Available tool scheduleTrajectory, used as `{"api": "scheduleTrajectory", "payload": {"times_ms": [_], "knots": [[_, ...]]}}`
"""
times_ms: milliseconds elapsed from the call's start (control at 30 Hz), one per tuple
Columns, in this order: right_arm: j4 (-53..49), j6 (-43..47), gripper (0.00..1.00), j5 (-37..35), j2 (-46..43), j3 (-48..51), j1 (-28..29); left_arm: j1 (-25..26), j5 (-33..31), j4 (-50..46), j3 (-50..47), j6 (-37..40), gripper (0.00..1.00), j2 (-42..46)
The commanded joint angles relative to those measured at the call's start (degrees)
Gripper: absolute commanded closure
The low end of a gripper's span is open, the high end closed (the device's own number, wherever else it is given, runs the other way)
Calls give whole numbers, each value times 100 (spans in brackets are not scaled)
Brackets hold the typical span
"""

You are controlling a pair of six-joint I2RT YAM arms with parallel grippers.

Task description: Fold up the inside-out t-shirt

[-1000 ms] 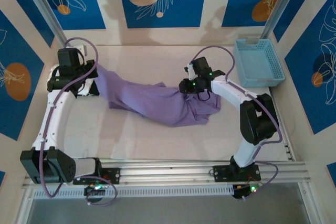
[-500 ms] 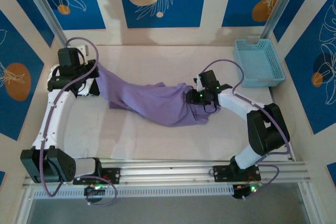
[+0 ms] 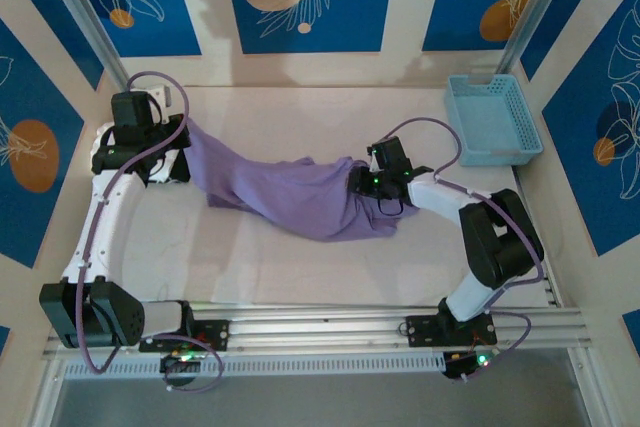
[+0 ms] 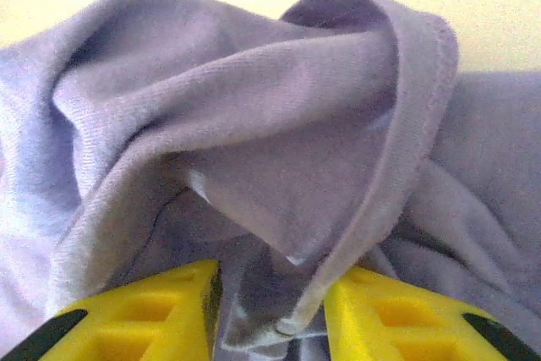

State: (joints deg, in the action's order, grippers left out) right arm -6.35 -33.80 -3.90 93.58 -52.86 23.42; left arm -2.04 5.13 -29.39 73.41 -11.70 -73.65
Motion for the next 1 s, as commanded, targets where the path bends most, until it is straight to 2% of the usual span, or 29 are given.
{"api": "scheduleTrajectory", "payload": {"times_ms": [0, 67, 200, 267, 400, 633, 767, 967], "knots": [[232, 13, 78, -455, 62, -1, -11, -59, 160, 131, -27, -87, 100, 12], [208, 137, 89, -522, -79, -22, -99, -63, 158, 110, 5, -96, 100, 38], [-21, 632, 100, -392, -866, -32, -498, -92, 159, 2, 177, -109, 100, 163], [-298, 927, 100, -14, -1406, -105, -877, -182, 276, -27, 293, -229, 100, 307], [-639, 1412, 100, 1278, -2398, -225, -1575, -504, 641, 87, 458, -699, 100, 672], [-890, 1688, 100, 3520, -3647, -450, -2547, -1409, 1219, 278, 895, -1503, 100, 1012], [-875, 1703, 100, 4047, -3980, -408, -2693, -1969, 1398, 432, 860, -1852, 100, 1156], [-686, 1196, 100, 4764, -3831, 227, -2381, -1936, 1830, 824, -22, -1993, 100, 1386]]}}
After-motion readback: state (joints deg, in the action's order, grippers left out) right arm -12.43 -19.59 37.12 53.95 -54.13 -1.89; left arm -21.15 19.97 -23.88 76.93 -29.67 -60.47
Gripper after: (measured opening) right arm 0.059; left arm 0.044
